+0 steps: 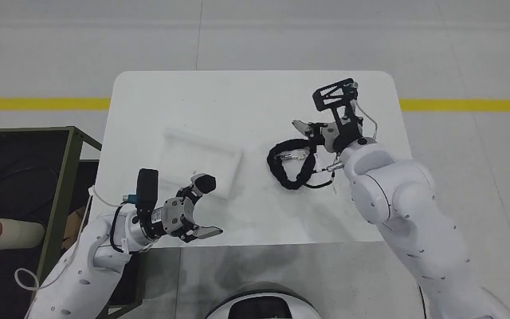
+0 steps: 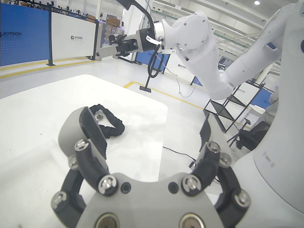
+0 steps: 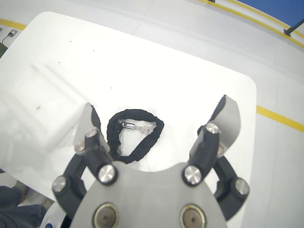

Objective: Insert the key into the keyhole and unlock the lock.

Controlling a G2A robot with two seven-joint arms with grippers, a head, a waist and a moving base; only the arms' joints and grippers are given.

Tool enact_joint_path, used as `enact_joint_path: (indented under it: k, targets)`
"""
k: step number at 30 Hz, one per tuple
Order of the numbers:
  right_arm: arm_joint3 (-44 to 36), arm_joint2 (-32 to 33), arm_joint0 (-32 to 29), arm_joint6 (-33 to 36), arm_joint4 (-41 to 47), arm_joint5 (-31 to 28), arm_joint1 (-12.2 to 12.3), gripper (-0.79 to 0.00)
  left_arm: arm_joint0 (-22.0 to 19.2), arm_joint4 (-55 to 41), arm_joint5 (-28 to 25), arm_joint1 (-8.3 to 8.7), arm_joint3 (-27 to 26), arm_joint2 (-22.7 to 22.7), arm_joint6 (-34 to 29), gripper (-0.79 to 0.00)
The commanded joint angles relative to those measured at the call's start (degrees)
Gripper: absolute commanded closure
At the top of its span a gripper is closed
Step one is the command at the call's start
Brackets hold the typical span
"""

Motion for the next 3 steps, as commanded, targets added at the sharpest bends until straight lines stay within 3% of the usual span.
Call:
enact_joint_path:
  k: [1,3]
  targets:
    - [0.0,0.0,0.0,0.0,0.0,0.0,0.0,-0.785,0.0,0.0,0.0,0.0,0.0,0.0,0.0,-0.784]
    - [0.03,-0.02,0.03,0.07,0.02,-0.01,0.0,-0.784,0.0,0.0,0.0,0.0,0.0,0.0,0.0,-0.784]
